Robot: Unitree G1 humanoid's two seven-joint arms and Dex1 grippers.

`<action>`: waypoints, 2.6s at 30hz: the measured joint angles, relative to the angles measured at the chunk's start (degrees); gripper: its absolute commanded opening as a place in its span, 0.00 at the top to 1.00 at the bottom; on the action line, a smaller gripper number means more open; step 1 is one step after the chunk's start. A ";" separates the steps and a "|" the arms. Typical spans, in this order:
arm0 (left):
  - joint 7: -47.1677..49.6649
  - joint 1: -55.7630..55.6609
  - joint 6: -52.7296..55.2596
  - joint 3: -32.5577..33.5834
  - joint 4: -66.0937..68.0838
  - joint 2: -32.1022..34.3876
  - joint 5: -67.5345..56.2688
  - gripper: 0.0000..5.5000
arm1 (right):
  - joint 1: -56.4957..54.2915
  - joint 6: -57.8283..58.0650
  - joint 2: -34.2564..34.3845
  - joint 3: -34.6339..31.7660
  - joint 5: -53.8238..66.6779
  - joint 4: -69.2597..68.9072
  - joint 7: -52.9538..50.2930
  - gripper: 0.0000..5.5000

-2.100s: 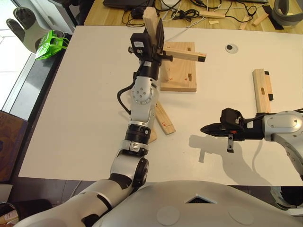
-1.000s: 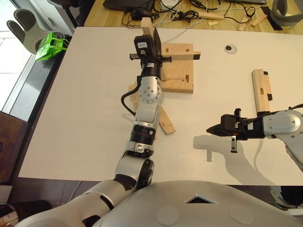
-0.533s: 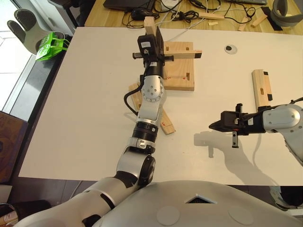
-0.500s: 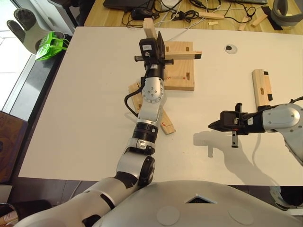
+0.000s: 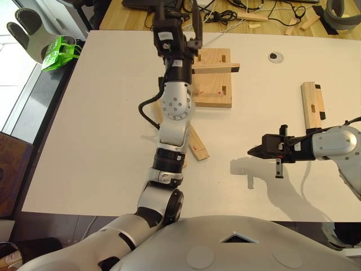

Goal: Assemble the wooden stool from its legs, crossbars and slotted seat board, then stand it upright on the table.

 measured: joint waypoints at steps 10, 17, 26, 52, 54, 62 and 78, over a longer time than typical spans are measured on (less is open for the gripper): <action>-11.74 -1.25 43.82 12.68 -24.47 19.78 1.54 0.27 | 1.11 -0.62 -0.59 -4.84 -0.21 1.65 -3.88 1.00; -21.44 9.15 78.82 12.81 -32.07 22.03 -6.85 0.11 | 1.18 -1.69 3.31 -5.53 -1.13 3.77 -9.71 1.00; -29.86 17.34 100.95 6.04 -42.96 31.53 -18.78 0.02 | 0.86 -3.86 8.57 -4.64 -3.59 5.82 -14.79 1.00; -21.60 21.57 93.92 3.37 -32.35 28.32 -20.31 0.30 | -5.05 -8.66 15.88 -1.52 -9.07 11.20 -17.23 1.00; -21.59 21.38 93.24 3.95 -31.86 27.37 -20.33 0.35 | -5.31 -8.83 16.54 -2.04 -9.15 11.68 -17.47 1.00; -20.92 20.82 91.53 5.90 -30.39 23.07 -20.82 0.56 | -7.86 -9.33 17.10 -3.45 -9.32 13.86 -18.35 1.00; -12.34 20.33 75.43 9.11 -31.40 17.77 -15.52 0.62 | -23.50 -12.00 24.00 -19.14 -6.86 24.90 -31.84 1.00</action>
